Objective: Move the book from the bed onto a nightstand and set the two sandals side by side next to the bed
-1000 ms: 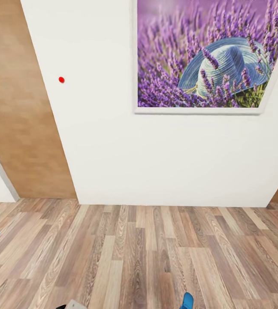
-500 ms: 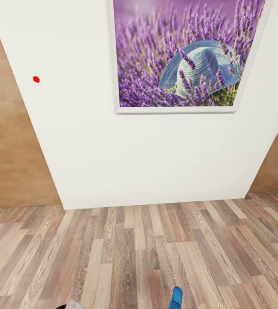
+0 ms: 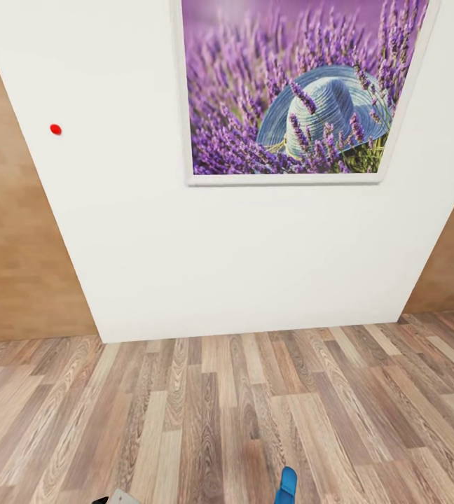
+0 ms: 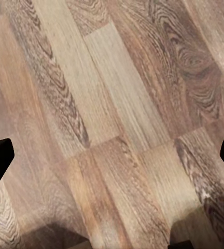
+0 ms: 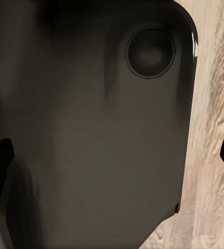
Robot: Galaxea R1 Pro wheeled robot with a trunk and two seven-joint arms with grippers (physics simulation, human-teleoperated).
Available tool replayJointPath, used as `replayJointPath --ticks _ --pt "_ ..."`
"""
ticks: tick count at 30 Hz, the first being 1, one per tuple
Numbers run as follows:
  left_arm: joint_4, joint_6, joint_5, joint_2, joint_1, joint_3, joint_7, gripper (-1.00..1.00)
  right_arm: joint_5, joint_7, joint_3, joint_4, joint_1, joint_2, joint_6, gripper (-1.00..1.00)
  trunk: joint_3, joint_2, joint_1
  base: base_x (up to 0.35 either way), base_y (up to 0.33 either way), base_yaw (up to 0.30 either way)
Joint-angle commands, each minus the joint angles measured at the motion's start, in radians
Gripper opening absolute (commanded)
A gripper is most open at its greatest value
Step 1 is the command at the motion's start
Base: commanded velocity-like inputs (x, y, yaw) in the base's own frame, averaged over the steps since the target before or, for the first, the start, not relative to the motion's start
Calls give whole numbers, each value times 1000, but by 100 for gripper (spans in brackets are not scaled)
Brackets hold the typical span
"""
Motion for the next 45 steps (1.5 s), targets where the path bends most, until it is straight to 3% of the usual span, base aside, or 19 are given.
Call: replayJointPath --ticks 1,13,32,45 --pt "0 -3 -1 0 0 -3 1 100 0 0 0 -1 0 0 -2 100 -1 0 0 38 19 -8" --pt "0 -3 -1 0 0 -3 1 100 0 0 0 -1 0 0 -3 100 -1 0 0 135 96 -108" --pt "0 -4 -1 0 0 -7 1 100 0 0 2 0 0 0 -3 100 -1 0 0 39 26 -240" --pt "0 -4 -1 0 0 -7 1 100 0 0 2 0 0 0 -3 100 -1 0 0 39 25 -76"
